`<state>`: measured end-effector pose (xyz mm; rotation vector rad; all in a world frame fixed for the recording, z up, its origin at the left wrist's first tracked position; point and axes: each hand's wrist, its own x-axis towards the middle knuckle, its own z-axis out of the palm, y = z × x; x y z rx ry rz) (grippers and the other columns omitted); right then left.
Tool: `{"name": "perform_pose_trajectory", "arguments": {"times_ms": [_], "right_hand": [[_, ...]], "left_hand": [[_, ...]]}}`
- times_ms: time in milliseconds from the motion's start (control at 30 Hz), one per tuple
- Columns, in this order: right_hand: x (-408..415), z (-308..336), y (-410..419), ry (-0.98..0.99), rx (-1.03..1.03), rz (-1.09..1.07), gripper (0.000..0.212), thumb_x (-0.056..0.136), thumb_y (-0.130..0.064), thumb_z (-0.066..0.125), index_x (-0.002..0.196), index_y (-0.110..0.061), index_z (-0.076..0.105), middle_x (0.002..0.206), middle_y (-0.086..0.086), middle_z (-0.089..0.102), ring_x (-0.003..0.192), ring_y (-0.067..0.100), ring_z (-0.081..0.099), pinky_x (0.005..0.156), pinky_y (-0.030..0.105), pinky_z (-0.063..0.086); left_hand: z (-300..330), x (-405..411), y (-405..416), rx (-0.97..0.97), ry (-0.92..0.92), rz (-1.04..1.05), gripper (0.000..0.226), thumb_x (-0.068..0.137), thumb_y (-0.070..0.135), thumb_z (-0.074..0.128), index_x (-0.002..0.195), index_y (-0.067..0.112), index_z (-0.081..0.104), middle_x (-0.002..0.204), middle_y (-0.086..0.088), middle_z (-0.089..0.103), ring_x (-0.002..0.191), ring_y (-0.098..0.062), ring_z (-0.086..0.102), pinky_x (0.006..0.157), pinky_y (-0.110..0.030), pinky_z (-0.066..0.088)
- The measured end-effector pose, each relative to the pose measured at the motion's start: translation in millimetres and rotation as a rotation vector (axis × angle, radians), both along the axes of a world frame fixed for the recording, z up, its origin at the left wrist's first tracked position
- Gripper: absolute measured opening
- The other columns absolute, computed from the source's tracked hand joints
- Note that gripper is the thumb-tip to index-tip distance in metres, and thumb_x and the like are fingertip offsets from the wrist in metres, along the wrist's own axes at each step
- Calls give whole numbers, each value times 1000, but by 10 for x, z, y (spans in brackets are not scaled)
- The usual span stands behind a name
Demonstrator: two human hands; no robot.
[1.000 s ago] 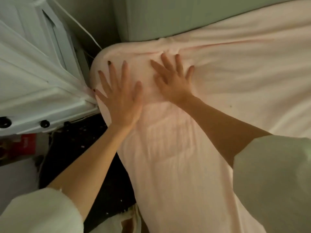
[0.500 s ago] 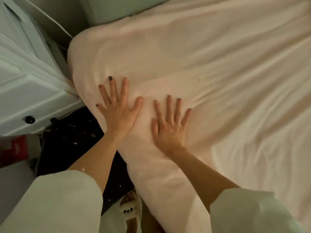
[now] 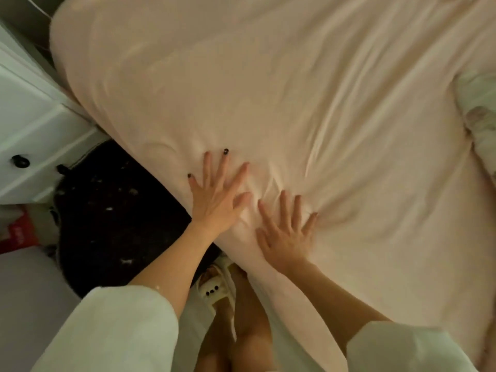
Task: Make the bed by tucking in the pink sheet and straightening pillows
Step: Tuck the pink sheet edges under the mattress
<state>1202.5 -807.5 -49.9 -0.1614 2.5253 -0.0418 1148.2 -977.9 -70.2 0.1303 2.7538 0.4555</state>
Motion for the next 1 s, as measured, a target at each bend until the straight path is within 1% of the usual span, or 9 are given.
{"name": "perform_pose_trajectory", "arguments": {"times_ms": [100,200,267,333,467,600,800,900,1000], "right_hand": [[514,-16,-13,-66,-17,145,67,83,-47,31,147,-41,10,159,1,-5,143,35,-17,104,73,-5],[666,72,65,-100,-63,263,67,81,-49,14,146,-38,22,158,-7,-9,140,30,-30,103,69,-20],[646,202,135,-140,-163,196,55,90,-40,24,144,-34,32,160,-8,1,144,25,-22,109,59,-20],[647,379,277,-112,-298,58,47,94,-28,37,141,-29,39,157,-6,19,148,19,-4,118,48,-10],[732,728,817,-31,-423,-237,45,96,-24,39,141,-27,38,153,-5,31,145,16,17,118,36,14],[728,1145,1902,115,-429,-434,44,97,-20,41,141,-20,41,149,1,37,140,18,28,114,33,27],[541,1739,3487,408,-391,-696,42,93,-9,46,135,-11,48,140,8,47,132,25,40,108,34,31],[539,2002,4271,536,-274,-821,46,90,-10,47,135,-11,46,141,8,46,133,26,38,110,40,30],[636,2179,5023,688,-127,-1013,50,90,-18,50,139,-12,40,147,9,38,141,27,26,116,45,20]], "left_hand": [[-137,349,-19,37,-141,110,89,84,65,42,145,39,-16,154,-5,-28,140,-41,-22,105,-63,28],[-41,624,20,67,-279,192,92,87,55,52,144,40,-18,154,-9,-25,142,-43,-9,104,-55,34],[89,723,96,32,-307,227,86,90,43,53,147,36,-11,155,-15,-13,142,-43,3,105,-55,36],[264,792,243,-62,-272,204,78,90,34,54,149,27,3,155,-19,0,140,-42,13,103,-56,37],[665,711,732,-102,-238,150,60,92,27,48,145,16,22,154,-20,11,139,-40,15,105,-57,32],[1141,465,1720,19,-204,88,54,94,26,43,143,14,24,155,-17,10,142,-36,12,111,-51,28],[1704,173,3347,140,-207,13,56,94,26,43,145,14,23,155,-15,11,142,-34,16,111,-47,27],[1976,109,4176,206,-209,-82,55,94,26,43,144,15,23,154,-13,12,139,-34,22,109,-45,29],[2167,53,4979,295,-214,-194,56,94,25,43,145,15,23,151,-11,20,135,-30,30,109,-42,31]]}}
